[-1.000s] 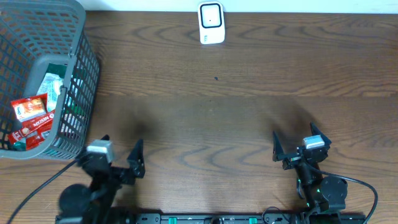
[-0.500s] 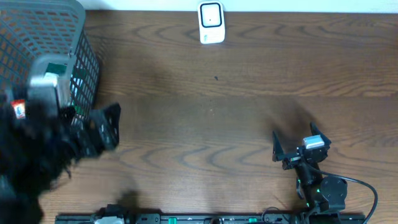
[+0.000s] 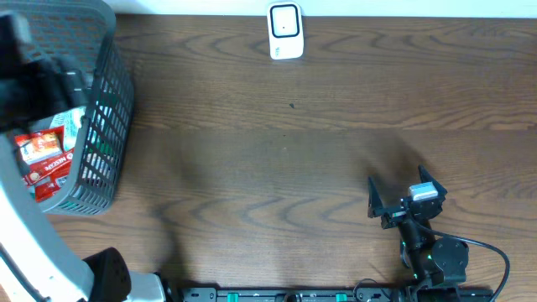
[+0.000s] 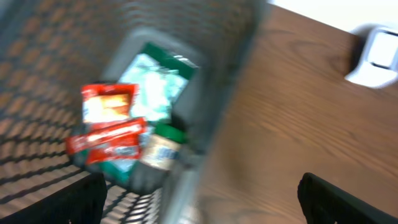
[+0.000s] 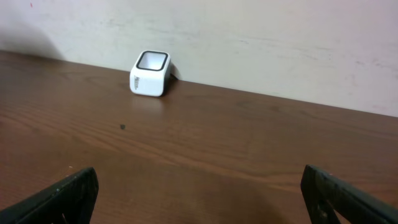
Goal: Scan the item barcode
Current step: 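Move the left gripper into the basket toward the green-lidded jar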
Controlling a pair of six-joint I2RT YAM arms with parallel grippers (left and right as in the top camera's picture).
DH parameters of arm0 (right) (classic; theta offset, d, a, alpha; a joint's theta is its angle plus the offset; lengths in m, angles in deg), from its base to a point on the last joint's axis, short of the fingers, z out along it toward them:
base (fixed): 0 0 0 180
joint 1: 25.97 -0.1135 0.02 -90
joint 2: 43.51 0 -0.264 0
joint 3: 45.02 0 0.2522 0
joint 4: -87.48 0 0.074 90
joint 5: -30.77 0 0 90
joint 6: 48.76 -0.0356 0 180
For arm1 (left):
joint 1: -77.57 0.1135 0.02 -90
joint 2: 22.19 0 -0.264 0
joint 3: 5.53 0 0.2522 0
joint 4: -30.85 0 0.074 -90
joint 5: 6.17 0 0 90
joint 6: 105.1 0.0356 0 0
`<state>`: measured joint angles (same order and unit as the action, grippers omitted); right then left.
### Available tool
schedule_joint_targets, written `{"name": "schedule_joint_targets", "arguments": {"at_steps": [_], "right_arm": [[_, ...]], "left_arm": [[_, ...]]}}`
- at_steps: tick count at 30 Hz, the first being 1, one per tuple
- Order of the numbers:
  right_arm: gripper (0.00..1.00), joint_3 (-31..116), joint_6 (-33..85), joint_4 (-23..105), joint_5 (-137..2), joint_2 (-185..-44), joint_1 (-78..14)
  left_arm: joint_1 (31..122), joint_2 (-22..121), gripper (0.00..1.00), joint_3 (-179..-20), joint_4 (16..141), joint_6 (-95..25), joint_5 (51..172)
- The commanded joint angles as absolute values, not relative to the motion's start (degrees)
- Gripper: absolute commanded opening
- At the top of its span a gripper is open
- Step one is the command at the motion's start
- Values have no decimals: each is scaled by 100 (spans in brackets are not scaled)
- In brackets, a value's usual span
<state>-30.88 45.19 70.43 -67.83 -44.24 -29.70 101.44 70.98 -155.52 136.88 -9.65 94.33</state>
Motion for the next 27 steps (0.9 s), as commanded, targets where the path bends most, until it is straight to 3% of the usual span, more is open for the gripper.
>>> {"name": "schedule_joint_targets", "arguments": {"at_steps": [1, 9, 27], "right_arm": [[99, -3094, 4449, 7023, -6833, -4404, -2972], [99, -3094, 4449, 7023, -6833, -4404, -2972], [99, -3094, 4449, 7023, -6833, -4404, -2970]], "left_arm": [[11036, 7233, 98, -15709, 14029, -744, 9361], [11532, 7439, 98, -14492, 13931, -869, 9355], [11445, 7439, 99, -10584, 11090, -807, 9514]]}}
